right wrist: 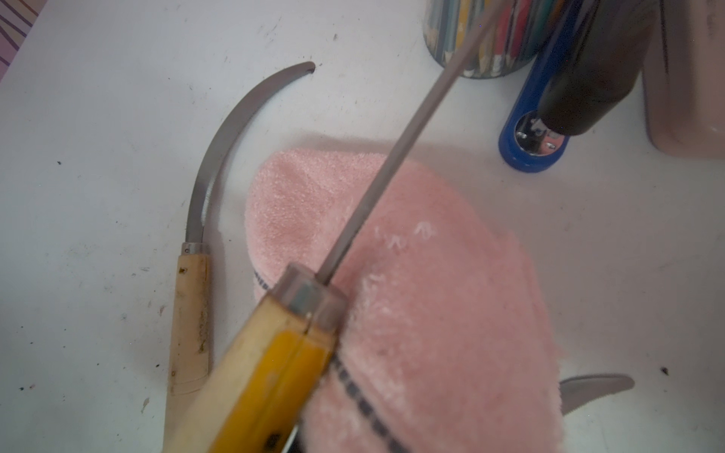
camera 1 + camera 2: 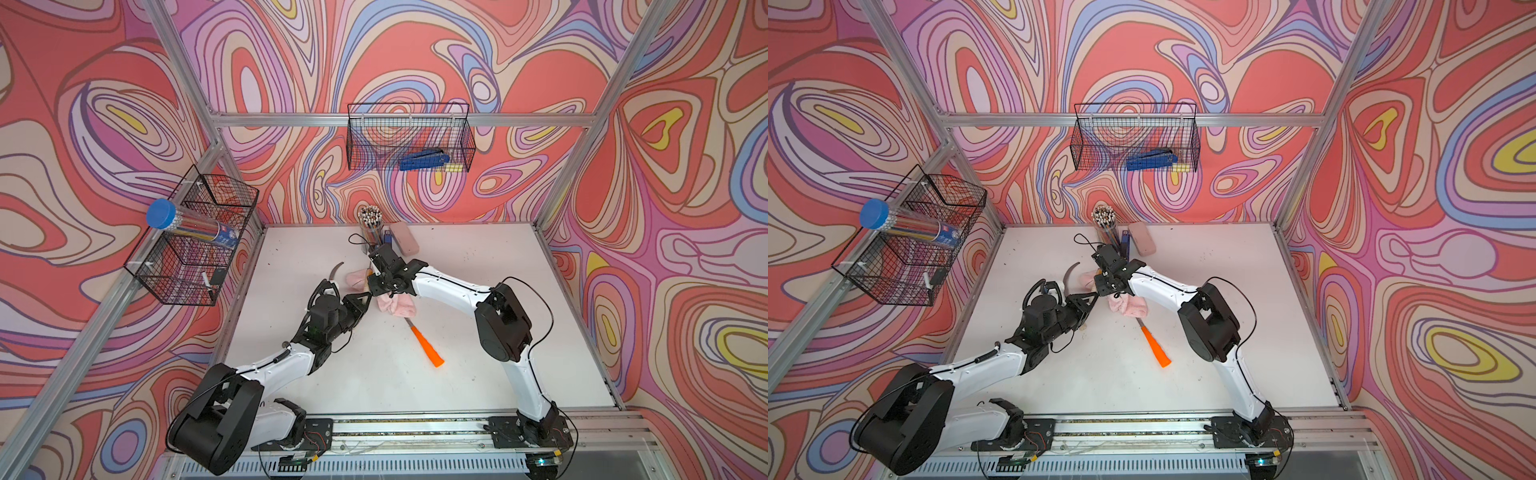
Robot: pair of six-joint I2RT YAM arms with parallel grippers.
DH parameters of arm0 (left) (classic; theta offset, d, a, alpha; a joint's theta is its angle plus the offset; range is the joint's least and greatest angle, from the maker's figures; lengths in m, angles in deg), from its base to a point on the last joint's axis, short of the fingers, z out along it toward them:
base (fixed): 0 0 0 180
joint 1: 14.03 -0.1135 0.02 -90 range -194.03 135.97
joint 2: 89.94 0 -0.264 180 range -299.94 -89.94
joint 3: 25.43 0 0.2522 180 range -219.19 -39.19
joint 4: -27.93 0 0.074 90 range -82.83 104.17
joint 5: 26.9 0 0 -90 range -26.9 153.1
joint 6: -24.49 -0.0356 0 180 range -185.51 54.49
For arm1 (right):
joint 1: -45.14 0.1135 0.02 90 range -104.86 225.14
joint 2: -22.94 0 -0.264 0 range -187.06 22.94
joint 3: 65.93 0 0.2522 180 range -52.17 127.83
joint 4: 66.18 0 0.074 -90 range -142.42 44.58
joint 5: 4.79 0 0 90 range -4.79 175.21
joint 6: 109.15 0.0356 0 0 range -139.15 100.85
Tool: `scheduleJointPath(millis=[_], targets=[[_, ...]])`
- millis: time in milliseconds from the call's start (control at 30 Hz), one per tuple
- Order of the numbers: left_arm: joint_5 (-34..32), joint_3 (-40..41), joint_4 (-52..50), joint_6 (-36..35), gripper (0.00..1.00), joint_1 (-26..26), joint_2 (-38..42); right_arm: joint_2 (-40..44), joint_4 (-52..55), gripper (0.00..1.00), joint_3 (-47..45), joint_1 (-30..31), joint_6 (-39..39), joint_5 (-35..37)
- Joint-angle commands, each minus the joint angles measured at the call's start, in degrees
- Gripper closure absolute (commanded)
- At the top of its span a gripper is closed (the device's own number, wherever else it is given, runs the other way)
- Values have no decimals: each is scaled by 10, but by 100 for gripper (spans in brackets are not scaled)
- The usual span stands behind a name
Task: Wipe small sickles with rags
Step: Adjust the small sickle, then wipe the small sickle.
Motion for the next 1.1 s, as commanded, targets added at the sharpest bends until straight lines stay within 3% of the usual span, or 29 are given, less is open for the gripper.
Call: scheduleJointPath(millis=[0, 233, 367, 867, 967, 1067], targets=[[164, -28, 37, -26, 100, 51, 20, 57, -116, 100, -30, 47, 21, -30], [189, -15, 21, -21, 100, -39, 56, 196, -154, 100, -170, 47, 29, 3], [187, -25, -15, -39, 100, -53, 81, 239, -176, 100, -221, 48, 39, -18], [224, -10, 7, -6, 100, -142, 100, 218, -126, 100, -210, 54, 78, 7], [224, -5, -10, -3, 100, -162, 122, 196, -86, 100, -187, 53, 93, 39], [213, -9, -44, -18, 100, -165, 134, 193, -98, 100, -186, 53, 88, 22]])
